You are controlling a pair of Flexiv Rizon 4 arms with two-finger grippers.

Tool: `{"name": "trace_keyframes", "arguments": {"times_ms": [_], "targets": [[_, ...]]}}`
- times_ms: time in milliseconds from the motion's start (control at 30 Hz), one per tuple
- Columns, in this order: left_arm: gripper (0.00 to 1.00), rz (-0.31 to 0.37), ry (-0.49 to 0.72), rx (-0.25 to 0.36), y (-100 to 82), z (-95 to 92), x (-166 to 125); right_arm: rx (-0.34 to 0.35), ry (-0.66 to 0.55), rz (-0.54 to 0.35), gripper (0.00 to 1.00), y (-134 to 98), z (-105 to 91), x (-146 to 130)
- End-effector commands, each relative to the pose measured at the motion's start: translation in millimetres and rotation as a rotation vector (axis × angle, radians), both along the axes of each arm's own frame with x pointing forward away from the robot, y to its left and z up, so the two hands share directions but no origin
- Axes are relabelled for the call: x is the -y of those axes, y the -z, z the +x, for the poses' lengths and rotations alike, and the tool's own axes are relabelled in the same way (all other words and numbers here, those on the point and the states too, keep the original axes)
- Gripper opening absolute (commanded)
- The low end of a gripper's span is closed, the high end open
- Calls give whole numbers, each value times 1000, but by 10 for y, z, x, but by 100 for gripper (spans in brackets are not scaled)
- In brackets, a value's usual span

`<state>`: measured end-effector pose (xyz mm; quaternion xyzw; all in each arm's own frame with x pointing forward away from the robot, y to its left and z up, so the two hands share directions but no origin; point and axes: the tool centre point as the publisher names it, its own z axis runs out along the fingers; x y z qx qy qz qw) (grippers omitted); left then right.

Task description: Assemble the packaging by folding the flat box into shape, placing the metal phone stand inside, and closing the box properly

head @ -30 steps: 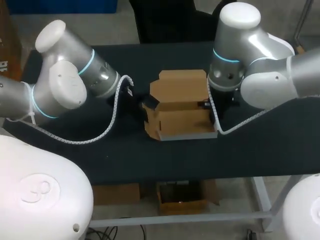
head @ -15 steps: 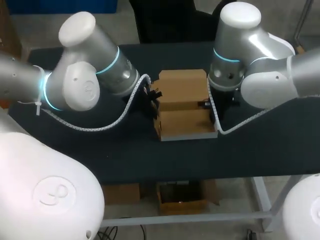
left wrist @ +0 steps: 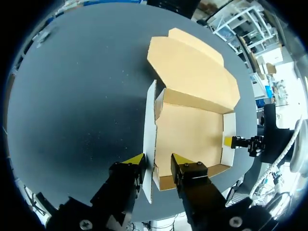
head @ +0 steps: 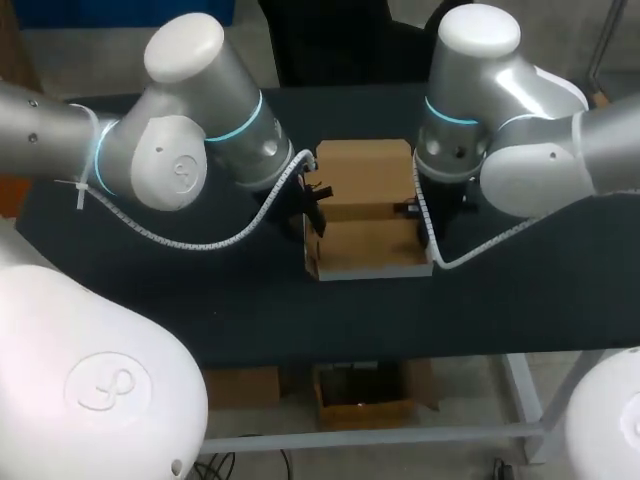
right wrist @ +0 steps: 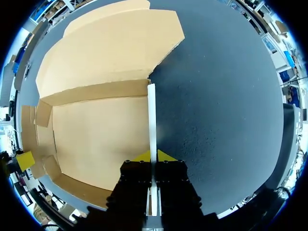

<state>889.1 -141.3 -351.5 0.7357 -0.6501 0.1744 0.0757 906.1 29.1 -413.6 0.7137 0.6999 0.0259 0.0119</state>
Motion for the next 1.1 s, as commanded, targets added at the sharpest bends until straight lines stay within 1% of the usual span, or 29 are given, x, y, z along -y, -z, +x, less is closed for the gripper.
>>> {"name": "trace_keyframes", "arguments": {"times_ms": [33,300,333,367,567,767,833,967,1100], "targets": [[36,-76,26,-1,-70,-15,-240,-1,1,-3,0,-2,5,-12],[38,-183,78,4,-111,32,-614,-1,1,-3,0,-2,5,-12],[37,-188,74,11,-108,40,-659,-1,1,-3,0,-2,5,-12],[37,-208,85,18,-106,47,-703,-1,1,-3,0,-2,5,-12],[35,-271,120,14,-52,63,-901,-1,1,-3,0,-2,5,-12],[31,-333,172,14,47,115,-982,-1,1,-3,0,-2,5,-12],[25,-350,187,12,94,134,-990,-1,1,-3,0,-2,5,-12],[25,-384,213,8,189,168,-995,-1,1,-3,0,-2,5,-12],[26,-417,218,-15,278,208,-965,-1,1,-3,0,-2,5,-12]]}}
